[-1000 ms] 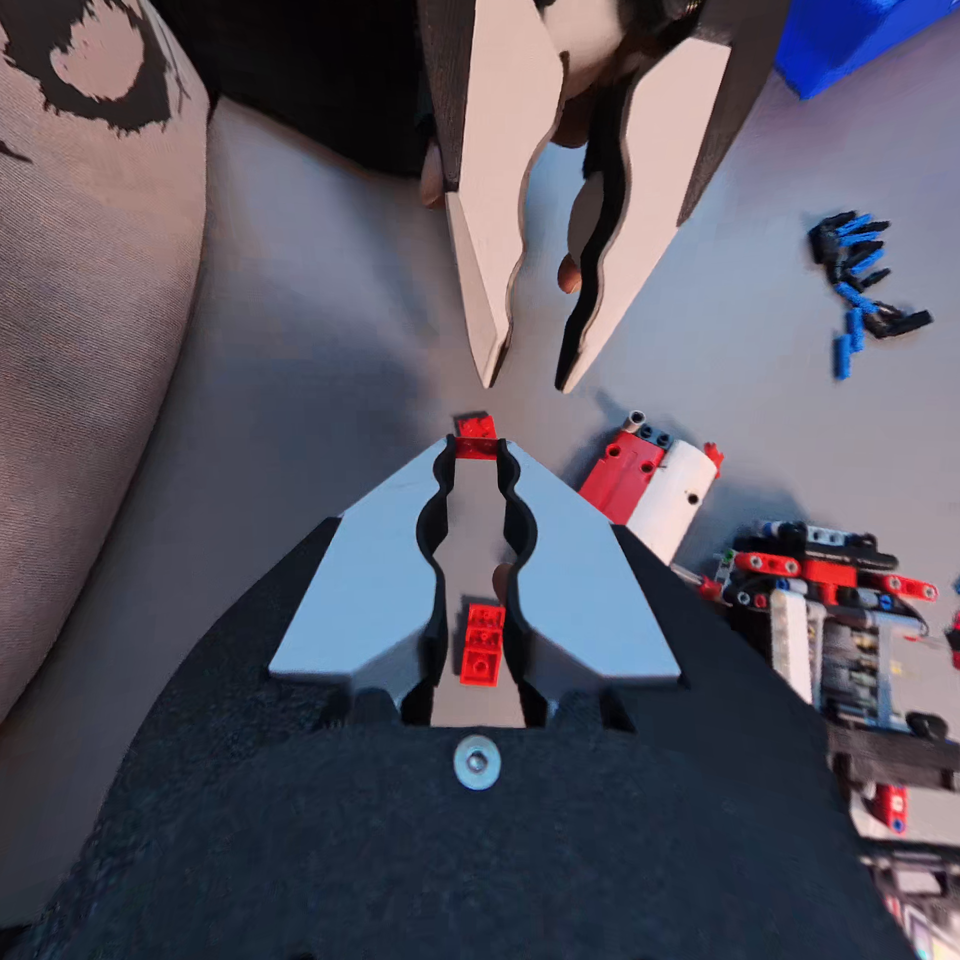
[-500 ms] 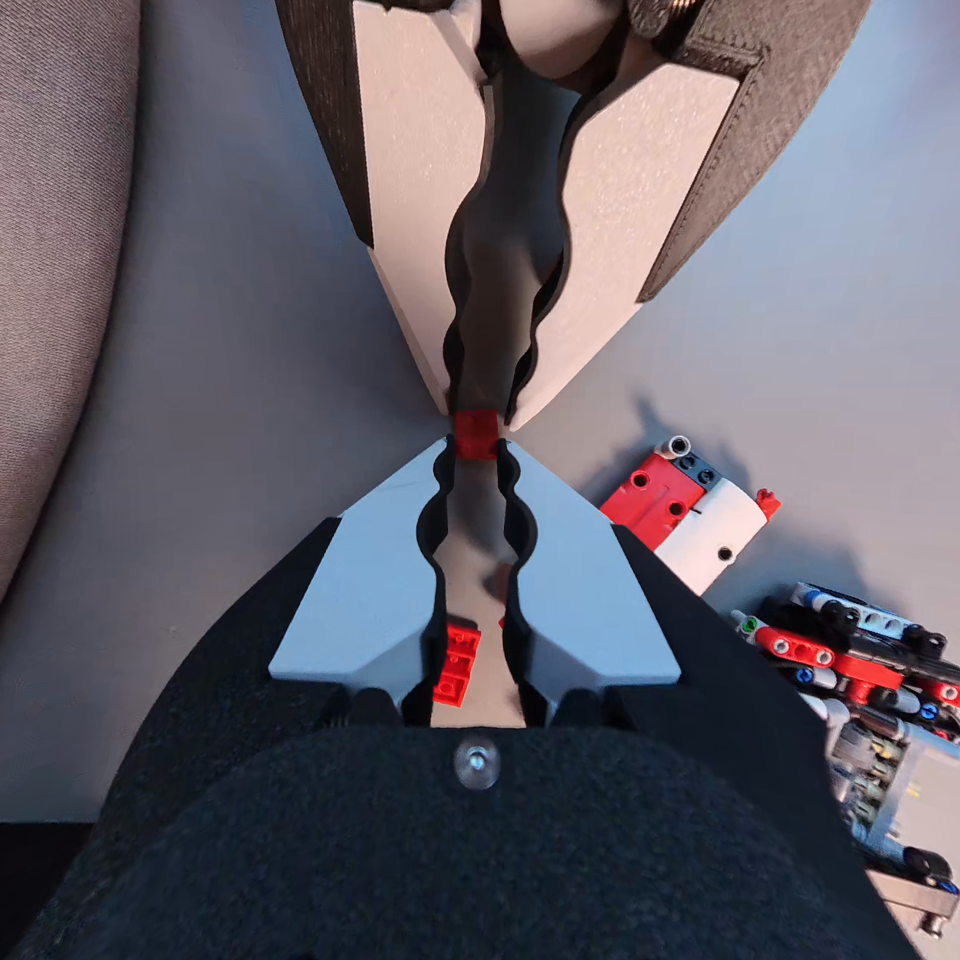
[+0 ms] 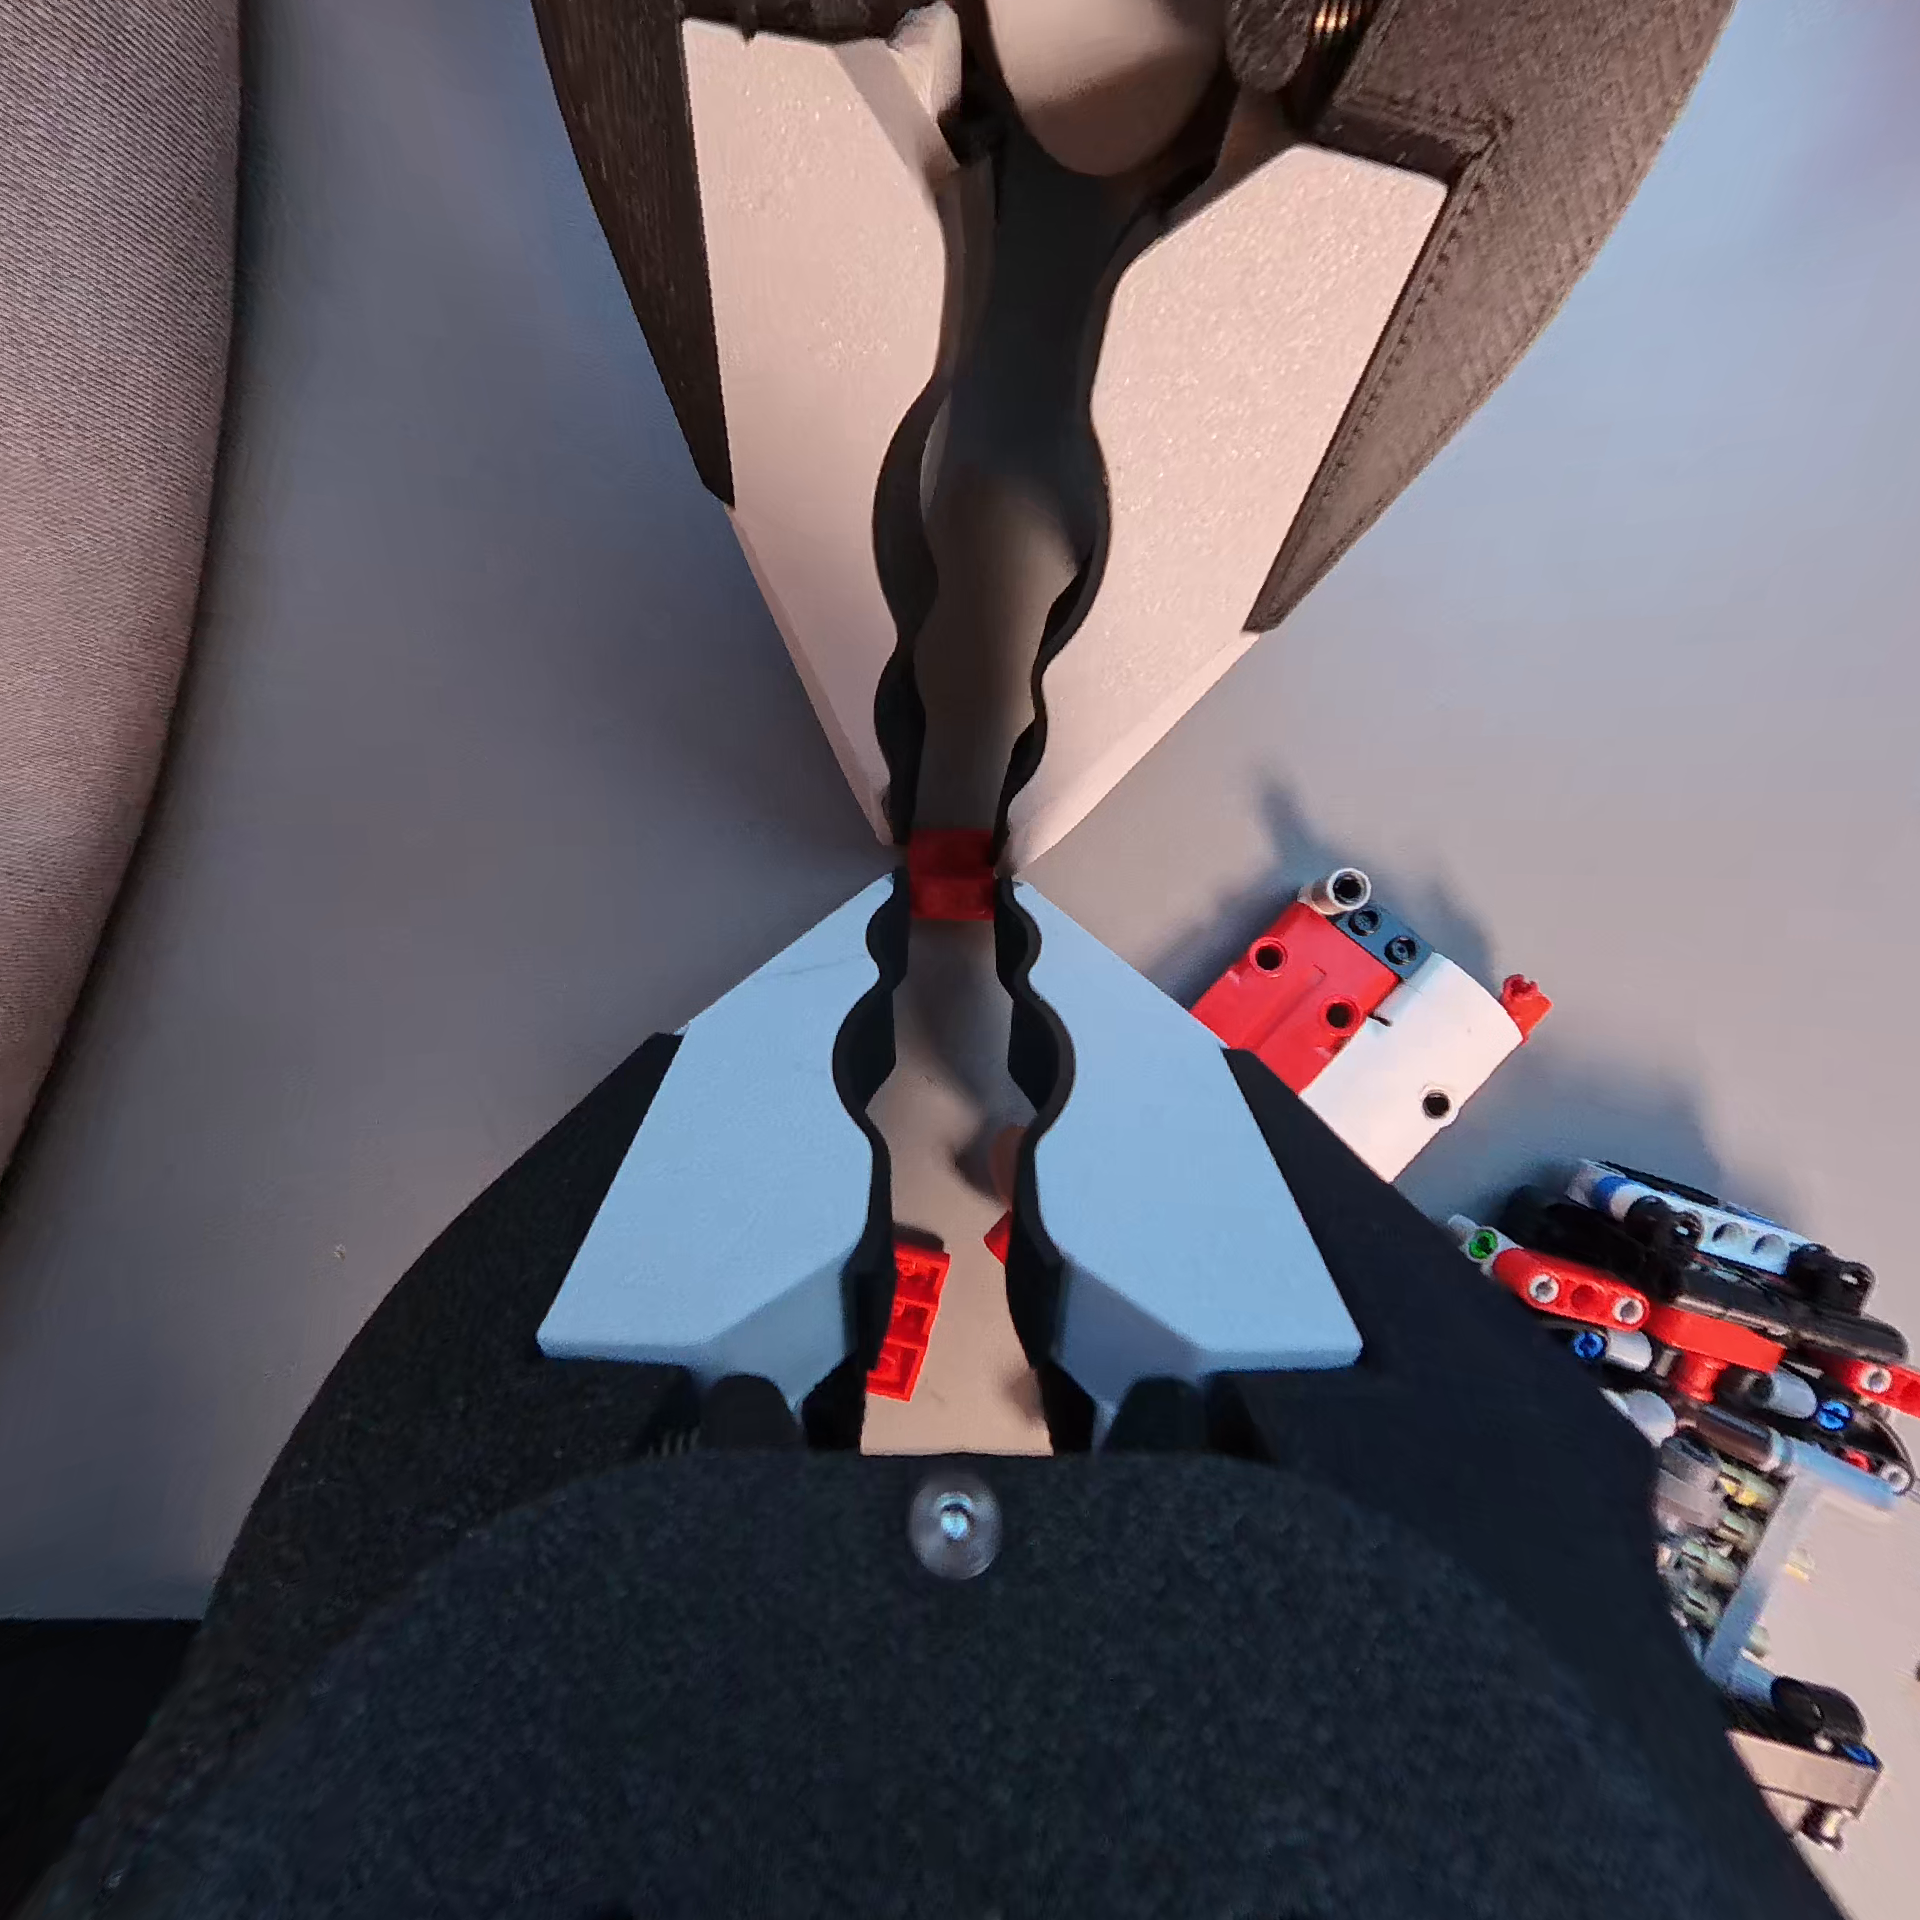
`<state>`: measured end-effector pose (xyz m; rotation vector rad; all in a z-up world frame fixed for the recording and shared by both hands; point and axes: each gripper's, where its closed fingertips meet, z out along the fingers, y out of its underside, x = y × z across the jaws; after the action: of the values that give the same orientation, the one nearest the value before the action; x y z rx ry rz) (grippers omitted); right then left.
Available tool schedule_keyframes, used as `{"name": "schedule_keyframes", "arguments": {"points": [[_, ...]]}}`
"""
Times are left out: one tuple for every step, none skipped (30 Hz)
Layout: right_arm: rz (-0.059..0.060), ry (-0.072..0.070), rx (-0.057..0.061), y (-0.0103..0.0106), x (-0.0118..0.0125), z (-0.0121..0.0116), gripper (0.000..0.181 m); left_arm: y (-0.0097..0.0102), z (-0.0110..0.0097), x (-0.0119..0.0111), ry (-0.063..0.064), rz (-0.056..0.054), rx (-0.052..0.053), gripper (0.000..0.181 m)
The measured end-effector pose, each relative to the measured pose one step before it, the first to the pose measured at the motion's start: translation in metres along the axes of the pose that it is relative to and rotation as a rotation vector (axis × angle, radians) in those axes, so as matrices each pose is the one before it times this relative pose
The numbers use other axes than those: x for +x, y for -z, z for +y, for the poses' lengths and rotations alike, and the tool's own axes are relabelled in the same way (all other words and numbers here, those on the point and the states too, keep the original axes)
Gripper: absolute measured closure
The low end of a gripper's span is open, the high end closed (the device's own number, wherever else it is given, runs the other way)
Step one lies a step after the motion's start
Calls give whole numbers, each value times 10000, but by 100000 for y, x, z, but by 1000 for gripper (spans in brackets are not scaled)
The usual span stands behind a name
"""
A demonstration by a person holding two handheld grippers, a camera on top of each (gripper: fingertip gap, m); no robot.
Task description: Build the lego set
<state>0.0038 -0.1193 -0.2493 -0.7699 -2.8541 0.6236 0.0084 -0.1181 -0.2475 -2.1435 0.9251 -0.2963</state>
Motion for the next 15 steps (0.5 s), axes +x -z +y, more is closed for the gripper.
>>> {"name": "schedule_keyframes", "arguments": {"points": [[-28, -29, -99, -17, 6, -3, 169, 44, 26, -70, -57, -90, -33, 165], [-22, 5, -65, -24, 26, -39, 169, 75, 68, -66, -39, -86, -68, 164], [-22, 13, -41, -34, 28, -60, 169, 84, 96, -40, 15, -39, -81, 164], [-24, -8, -47, -35, 16, -40, 169, 74, 83, 50, 46, 29, -51, 165], [-23, -3, -66, -15, 16, -26, 169, 29, 53, 13, 52, 3, -11, 166], [-28, -3, -95, -13, 16, -7, 169, 23, 29, 20, 19, 0, -11, 166], [-8, 9, -89, -5, 22, -14, 169, 1, 18, 52, -18, 11, -13, 168], [5, 50, -53, -20, 25, -42, 169, 6, -11, 12, -41, -11, 13, 168], [4, 39, -26, -2, 4, 13, 169, 3, 3, 9, -16, 4, 17, 168], [-9, -53, 1, -3, 3, -8, 169, -3, 14, 4, 33, 31, 8, 169], [15, -50, 29, -36, 6, 2, 169, 1, 5, 4, 49, 44, 10, 169], [46, -19, 43, -84, 0, -6, 168, 8, 6, 4, 19, 34, 11, 169], [70, 23, 99, -69, 29, -60, 168, 1, 0, -6, -3, 13, 4, 169], [43, 16, 84, -5, -3, -42, 168, 3, 0, 0, -10, 0, 3, 169], [20, -23, 60, 6, 1, 4, 168, 3, 0, -1, -7, -3, 3, 169]]}}
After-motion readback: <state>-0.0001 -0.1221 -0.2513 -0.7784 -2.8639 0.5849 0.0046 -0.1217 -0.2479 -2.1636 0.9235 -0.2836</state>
